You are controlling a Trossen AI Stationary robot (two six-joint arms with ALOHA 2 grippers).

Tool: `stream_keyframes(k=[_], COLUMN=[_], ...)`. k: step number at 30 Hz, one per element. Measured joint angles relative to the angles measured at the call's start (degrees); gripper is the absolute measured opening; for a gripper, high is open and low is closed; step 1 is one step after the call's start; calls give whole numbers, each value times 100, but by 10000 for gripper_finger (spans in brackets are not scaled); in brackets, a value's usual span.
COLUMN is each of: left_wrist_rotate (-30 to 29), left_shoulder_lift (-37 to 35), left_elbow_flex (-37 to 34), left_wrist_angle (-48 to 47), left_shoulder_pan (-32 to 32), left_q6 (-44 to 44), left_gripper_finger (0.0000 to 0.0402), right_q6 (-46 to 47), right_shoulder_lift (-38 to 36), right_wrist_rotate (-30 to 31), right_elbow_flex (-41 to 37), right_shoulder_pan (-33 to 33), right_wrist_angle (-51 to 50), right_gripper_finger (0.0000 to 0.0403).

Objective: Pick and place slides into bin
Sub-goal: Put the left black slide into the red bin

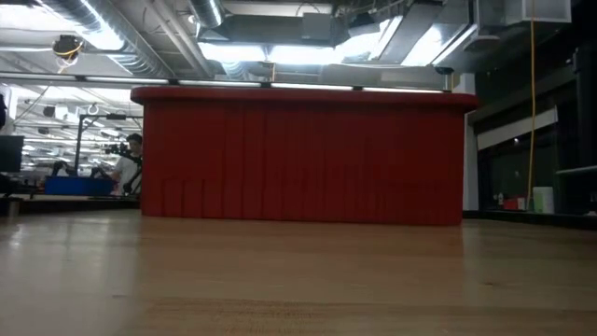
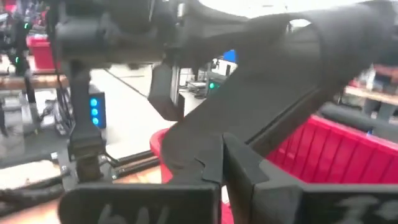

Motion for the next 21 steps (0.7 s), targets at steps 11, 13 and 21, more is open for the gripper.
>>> stream_keyframes(k=[11,13,21], left_wrist_rotate=[1621,1771,3002], left_shoulder_lift=[68,68,261], left_elbow_flex=[0,0,1], left_wrist_angle=[-1232,-1118,-611], left_shoulder_pan=[1293,1567,2642], left_q6=[-1570,-1570,-2232], left_gripper_finger=[4,4,4], right_q6=[-93,-76,-105], right_shoulder_lift=[0,2,2], right_wrist_rotate=[-381,-507,-1614], right_elbow_flex=[0,-2,0], right_shoulder_pan=[-157,-272,-1026], right_wrist_angle=[-532,-585,-642], right_gripper_finger=[4,4,4])
